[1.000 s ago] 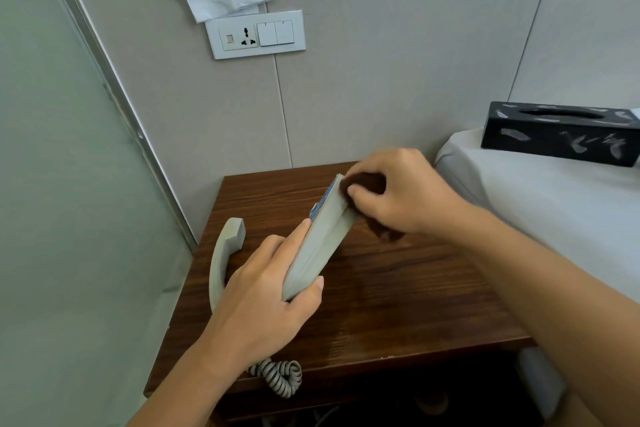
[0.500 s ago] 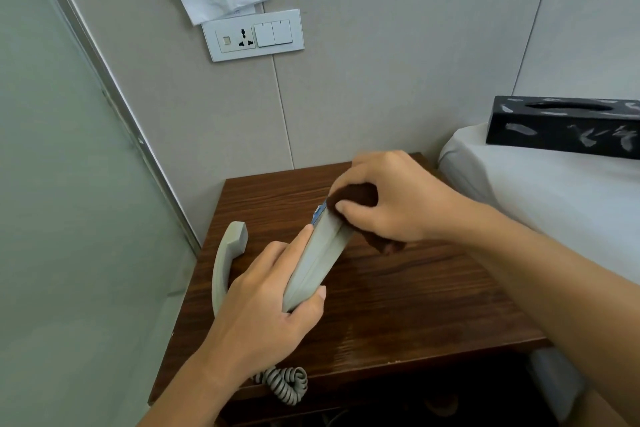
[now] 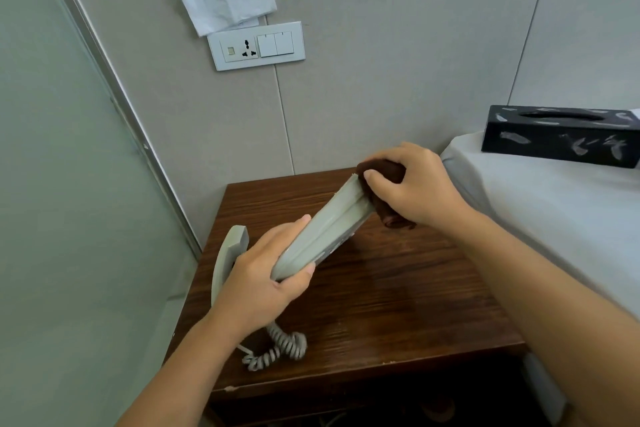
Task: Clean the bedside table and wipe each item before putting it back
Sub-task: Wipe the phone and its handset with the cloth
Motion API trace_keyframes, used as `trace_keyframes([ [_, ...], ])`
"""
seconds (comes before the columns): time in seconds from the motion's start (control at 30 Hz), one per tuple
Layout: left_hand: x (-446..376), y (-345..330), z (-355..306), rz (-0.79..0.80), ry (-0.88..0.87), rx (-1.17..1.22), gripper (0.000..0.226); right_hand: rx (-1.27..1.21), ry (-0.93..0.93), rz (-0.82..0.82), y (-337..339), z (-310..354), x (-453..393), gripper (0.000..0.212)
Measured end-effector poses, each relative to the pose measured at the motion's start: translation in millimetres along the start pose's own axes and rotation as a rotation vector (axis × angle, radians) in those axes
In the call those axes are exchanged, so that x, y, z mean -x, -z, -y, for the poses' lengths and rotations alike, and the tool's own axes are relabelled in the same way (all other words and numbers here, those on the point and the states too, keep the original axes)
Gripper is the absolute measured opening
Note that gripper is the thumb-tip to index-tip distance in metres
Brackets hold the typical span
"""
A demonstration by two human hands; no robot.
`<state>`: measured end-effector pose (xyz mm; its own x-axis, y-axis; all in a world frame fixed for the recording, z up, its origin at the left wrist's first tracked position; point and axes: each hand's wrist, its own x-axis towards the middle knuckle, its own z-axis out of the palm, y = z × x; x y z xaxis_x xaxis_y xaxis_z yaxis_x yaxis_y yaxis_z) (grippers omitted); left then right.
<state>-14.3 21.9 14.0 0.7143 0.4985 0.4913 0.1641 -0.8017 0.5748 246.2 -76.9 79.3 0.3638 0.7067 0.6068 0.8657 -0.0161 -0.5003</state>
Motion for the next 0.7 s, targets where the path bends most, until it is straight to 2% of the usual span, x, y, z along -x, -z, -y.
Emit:
trace_keyframes([
  [0.13, -16.1, 7.7, -8.0, 0.063, 0.072, -0.08, 0.062, -0.059, -0.039, -0.059, -3.8, -9.6, 6.1, 0.02],
  [0.2, -27.7, 7.7, -22.7, 0.103, 0.057, -0.26, 0.058, -0.078, -0.048, -0.085, -10.9, -10.4, 11.5, 0.025],
  [0.33, -49.4, -5.5, -37.0, 0.116, -0.013, -0.605, 0.068, -0.091, -0.04, -0.093, -28.3, -8.8, 29.9, 0.037],
  [0.53, -35.5, -10.2, -23.4, 0.094, -0.071, -0.58, 0.072, -0.085, 0.141, -0.041, -41.7, -7.3, 74.9, 0.041],
  [0.7, -37.3, -13.5, -18.3, 0.036, -0.118, -0.628, 0.071, -0.028, -0.067, -0.161, -38.9, -25.9, 47.5, 0.037],
])
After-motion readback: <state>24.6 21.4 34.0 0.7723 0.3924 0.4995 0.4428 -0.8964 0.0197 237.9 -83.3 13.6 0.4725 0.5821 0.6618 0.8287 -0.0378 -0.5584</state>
